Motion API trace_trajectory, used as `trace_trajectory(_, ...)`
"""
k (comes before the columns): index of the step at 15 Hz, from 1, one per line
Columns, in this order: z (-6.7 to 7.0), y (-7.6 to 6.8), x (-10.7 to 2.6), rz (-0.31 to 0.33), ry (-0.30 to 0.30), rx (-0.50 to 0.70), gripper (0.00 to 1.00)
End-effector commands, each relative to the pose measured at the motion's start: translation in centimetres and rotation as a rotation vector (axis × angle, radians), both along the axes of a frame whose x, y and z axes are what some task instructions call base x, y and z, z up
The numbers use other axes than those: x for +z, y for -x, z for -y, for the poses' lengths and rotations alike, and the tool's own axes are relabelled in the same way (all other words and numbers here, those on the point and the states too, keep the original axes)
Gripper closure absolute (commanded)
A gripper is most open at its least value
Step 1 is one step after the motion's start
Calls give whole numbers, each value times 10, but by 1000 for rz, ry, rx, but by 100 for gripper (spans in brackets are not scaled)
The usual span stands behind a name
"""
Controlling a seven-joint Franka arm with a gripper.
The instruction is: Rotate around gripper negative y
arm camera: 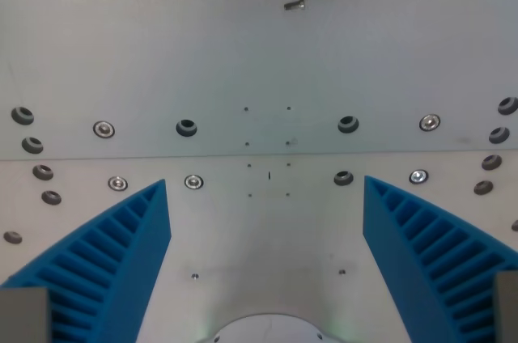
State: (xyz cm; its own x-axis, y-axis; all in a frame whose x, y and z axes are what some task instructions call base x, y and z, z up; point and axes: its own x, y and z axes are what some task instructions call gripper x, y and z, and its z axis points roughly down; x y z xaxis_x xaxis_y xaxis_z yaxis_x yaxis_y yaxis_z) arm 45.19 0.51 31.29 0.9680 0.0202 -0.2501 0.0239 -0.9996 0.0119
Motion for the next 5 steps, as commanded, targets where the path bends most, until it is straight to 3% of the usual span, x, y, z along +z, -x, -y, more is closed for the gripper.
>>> trace_trajectory(1, -1, -8, 7, -248, 0, -2, 0)
trace_trajectory(5, -1, -8, 7, -301, 1, -2, 0)
